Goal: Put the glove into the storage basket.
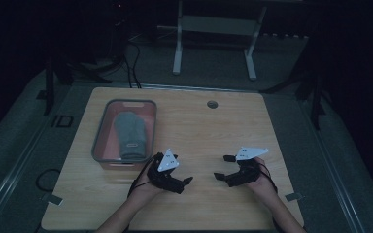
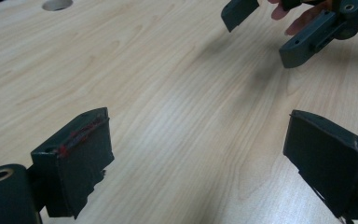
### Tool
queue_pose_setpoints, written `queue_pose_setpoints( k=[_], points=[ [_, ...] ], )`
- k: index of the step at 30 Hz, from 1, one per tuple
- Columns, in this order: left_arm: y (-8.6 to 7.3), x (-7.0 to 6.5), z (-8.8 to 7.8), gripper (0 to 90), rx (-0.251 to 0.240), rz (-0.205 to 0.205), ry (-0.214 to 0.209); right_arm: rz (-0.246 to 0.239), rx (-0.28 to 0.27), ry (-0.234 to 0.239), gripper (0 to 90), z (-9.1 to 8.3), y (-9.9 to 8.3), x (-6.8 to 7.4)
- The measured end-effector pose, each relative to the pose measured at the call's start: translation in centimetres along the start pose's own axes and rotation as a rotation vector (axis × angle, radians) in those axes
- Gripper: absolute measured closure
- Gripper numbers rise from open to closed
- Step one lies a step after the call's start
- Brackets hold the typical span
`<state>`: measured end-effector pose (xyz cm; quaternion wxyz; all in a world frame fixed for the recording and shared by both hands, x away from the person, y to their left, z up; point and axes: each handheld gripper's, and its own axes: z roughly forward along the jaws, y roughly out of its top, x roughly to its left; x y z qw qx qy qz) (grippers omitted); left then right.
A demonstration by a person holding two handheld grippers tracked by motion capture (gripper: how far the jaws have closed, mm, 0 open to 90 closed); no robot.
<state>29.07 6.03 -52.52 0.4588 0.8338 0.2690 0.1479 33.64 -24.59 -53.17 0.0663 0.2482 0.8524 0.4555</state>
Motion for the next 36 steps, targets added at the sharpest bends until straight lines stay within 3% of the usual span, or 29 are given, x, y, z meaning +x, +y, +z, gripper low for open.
queue_pose_setpoints(
  k=[3, 10, 12, 22, 31, 36],
  points=[
    [-0.6, -0.2, 0.5, 8.1, 0.006, -0.024, -0.024, -0.003, 0.011, -0.017, 14.3, -0.5, -1.0, 0.0],
    [-1.3, -0.9, 1.0, 8.2, 0.014, 0.004, -0.035, -0.006, 0.001, -0.065, 14.3, -1.9, -3.1, 0.0],
    [-1.4, -1.1, 1.1, 8.1, 0.014, -0.005, -0.035, -0.011, 0.001, -0.081, 14.2, -2.7, -3.8, -0.1],
    [-2.7, -1.4, 1.4, 8.1, 0.023, -0.014, -0.052, 0.064, -0.027, -0.130, 14.1, -5.5, -6.4, -1.1],
    [-3.0, -1.6, 1.5, 8.2, 0.006, -0.001, -0.049, 0.056, -0.033, -0.155, 14.1, -5.7, -6.7, -1.6],
    [-3.1, -1.4, 1.3, 8.2, -0.002, -0.016, -0.057, 0.041, -0.012, -0.155, 14.1, -5.5, -6.7, -1.5]
  ],
)
